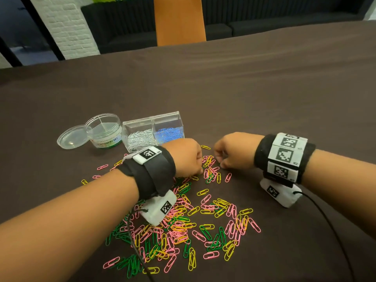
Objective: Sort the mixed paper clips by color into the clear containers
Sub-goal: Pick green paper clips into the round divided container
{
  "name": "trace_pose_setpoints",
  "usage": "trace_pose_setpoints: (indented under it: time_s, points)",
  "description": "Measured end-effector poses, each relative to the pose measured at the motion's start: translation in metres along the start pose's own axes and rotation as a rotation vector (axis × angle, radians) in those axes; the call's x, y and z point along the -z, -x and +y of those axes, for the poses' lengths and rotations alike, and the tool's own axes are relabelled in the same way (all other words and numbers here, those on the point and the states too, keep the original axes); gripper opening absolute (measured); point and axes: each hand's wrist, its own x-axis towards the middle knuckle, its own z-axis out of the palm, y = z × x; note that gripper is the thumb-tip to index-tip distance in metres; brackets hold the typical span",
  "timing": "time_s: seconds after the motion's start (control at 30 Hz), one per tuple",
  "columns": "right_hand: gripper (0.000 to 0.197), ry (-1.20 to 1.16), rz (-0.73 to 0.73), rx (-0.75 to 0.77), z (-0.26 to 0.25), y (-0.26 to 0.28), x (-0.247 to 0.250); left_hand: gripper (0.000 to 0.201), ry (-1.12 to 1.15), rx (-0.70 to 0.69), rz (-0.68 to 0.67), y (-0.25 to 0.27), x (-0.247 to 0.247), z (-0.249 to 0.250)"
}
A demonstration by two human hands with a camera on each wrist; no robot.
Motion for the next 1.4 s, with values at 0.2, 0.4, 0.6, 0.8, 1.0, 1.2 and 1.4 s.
trace_pose_setpoints:
  time_s: [0.2,0.4,0.6,0.8,1.0,1.2,1.4]
  points:
    - [0.006,-0.149,0.015,-0.015,0.009,0.003,0.004,0.014,0.090,0.014,-0.027,0.002,-0.001,-0.016]
    - [0.012,-0.357,-0.020,0.108,-0.006,0.010,0.003,0.013,0.140,0.028,0.032,0.005,0.001,-0.025]
    - [0.025,-0.399,-0.035,0.199,-0.012,0.012,-0.003,0.018,-0.135,-0.036,0.097,0.010,0.002,-0.013]
    - [0.020,-0.099,-0.044,0.258,-0.025,0.016,0.000,0.012,-0.088,-0.045,0.107,0.011,0.012,-0.017]
    - [0.005,0.047,-0.125,0.203,-0.036,0.007,-0.002,0.024,1.048,0.278,0.213,0.021,0.052,-0.044]
    - [0.011,-0.803,-0.148,0.237,-0.017,0.010,0.006,0.017,1.392,0.238,0.133,0.050,0.063,-0.091]
    - [0.010,-1.859,-0.073,-0.045,-0.031,-0.014,0.024,0.013,1.408,0.413,0.460,0.054,0.111,-0.159]
